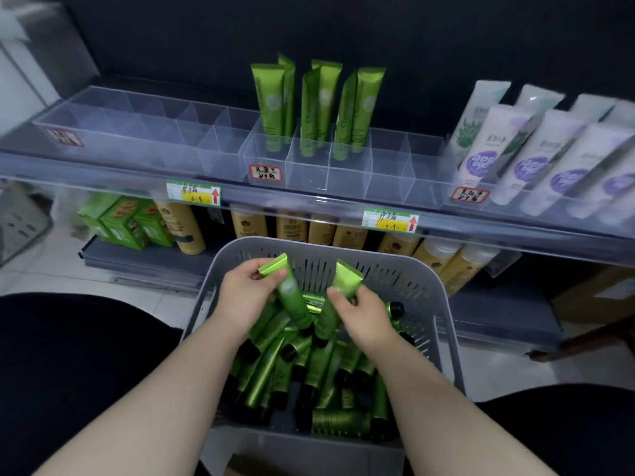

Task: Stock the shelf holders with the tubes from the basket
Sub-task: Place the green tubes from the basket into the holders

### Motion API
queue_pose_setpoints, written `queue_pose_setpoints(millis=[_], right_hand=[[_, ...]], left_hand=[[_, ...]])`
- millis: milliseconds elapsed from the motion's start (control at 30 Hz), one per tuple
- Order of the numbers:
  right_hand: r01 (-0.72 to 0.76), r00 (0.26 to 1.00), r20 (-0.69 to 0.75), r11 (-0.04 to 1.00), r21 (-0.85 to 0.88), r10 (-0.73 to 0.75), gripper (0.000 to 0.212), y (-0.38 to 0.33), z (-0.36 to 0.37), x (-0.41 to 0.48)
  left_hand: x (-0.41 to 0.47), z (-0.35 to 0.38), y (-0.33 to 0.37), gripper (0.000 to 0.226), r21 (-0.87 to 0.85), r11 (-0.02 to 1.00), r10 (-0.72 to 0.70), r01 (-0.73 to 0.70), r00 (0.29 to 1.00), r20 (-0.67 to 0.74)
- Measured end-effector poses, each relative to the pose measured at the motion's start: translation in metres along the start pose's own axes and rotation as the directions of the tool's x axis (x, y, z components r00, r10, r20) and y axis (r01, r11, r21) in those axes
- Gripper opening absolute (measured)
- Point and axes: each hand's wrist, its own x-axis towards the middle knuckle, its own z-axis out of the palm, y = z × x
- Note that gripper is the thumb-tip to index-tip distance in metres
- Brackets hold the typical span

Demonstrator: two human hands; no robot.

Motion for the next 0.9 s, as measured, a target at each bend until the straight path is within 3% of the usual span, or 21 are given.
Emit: queue_pose_setpoints(millis=[100,267,367,467,567,667,800,900], right_hand=[[0.115,0.993,-0.016,0.993,-0.041,-0.115,0.012,-0.015,-0.015,-0.003],[0.285,0.958,0.074,0.918,-0.275,-0.275,0.037,-0.050,-0.046,0.003],[0.350,0.937,0.182,0.831,-0.433,-0.300,0.031,-0.083,-0.072,0.009],[0.418,0.908,0.217,0.769,-0.484,-0.358,0.030,-0.123,-0.105,0.011],[0.484,0.865,0.120,0.746,-0.458,-0.488,0.012,-0.162,-0.144,0.012],[0.539,0.803,-0.042,0.754,-0.375,-0.595,0.017,-0.192,-0.174,0.021],[0.562,0.734,-0.255,0.774,-0.292,-0.630,0.007,-0.206,-0.200,0.044],[0.547,0.698,-0.311,0.760,-0.350,-0.645,0.012,-0.206,-0.203,0.067]], left_hand=[[-0.006,-0.001,0.011,0.016,0.028,0.998,0.055,-0.057,0.998,0.042],[-0.014,0.000,0.037,0.016,0.099,0.977,0.180,-0.187,0.981,0.071],[-0.016,0.003,0.062,0.021,0.105,0.952,0.283,-0.288,0.957,0.056],[-0.017,0.006,0.090,0.022,0.084,0.932,0.351,-0.352,0.936,0.028],[-0.014,0.013,0.121,0.023,0.070,0.911,0.405,-0.407,0.913,0.037],[-0.008,0.022,0.150,0.025,0.054,0.881,0.470,-0.471,0.882,0.022],[0.000,0.038,0.182,0.025,0.087,0.814,0.576,-0.575,0.817,0.015],[0.007,0.049,0.195,0.026,0.131,0.774,0.622,-0.619,0.782,0.016]])
